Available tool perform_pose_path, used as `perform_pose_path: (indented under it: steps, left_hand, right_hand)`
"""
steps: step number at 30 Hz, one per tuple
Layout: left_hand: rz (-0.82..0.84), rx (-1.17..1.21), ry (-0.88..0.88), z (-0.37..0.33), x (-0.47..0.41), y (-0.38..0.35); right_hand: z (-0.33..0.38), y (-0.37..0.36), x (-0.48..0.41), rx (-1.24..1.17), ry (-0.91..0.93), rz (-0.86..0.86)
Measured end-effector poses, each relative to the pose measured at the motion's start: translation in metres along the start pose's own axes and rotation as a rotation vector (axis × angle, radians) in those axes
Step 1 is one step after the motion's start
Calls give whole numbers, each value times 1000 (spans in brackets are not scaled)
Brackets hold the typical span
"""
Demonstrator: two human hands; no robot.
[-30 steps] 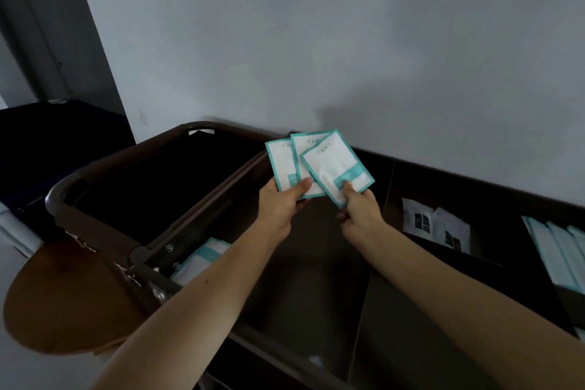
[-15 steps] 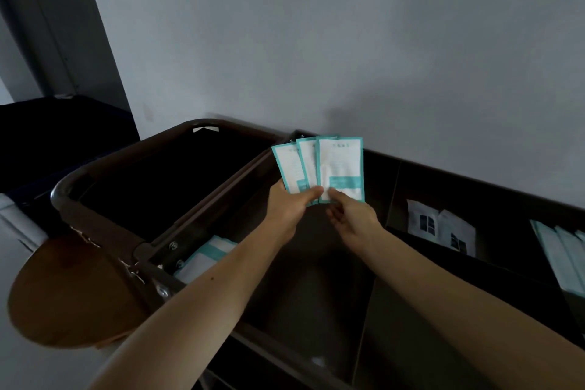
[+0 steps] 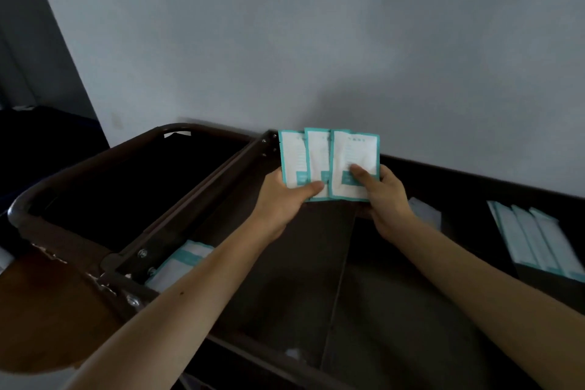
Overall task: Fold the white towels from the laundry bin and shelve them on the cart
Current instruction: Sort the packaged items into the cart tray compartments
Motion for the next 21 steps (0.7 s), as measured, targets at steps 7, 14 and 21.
perform_pose_path:
  steps: [7, 14, 21]
  left_hand:
    - [-2, -168, -11, -1, 23, -40]
    - [259, -479, 43, 13, 59, -78]
    - [587, -1046, 25, 34, 78, -107]
  right_hand:
    - [8, 58, 36, -54, 62, -226]
    - [-21, 118, 92, -44, -117, -316]
    - [-60, 142, 121, -54, -417, -372]
Point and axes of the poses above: each hand's wrist, its own x-axis away from the middle knuckle, its own y-axis out of the back of the hand, z = x × y, the point moved 3 cm from there along -x, towards the middle knuckle, and after that the axes turned 2 degrees about -y, right-handed, at the moved point
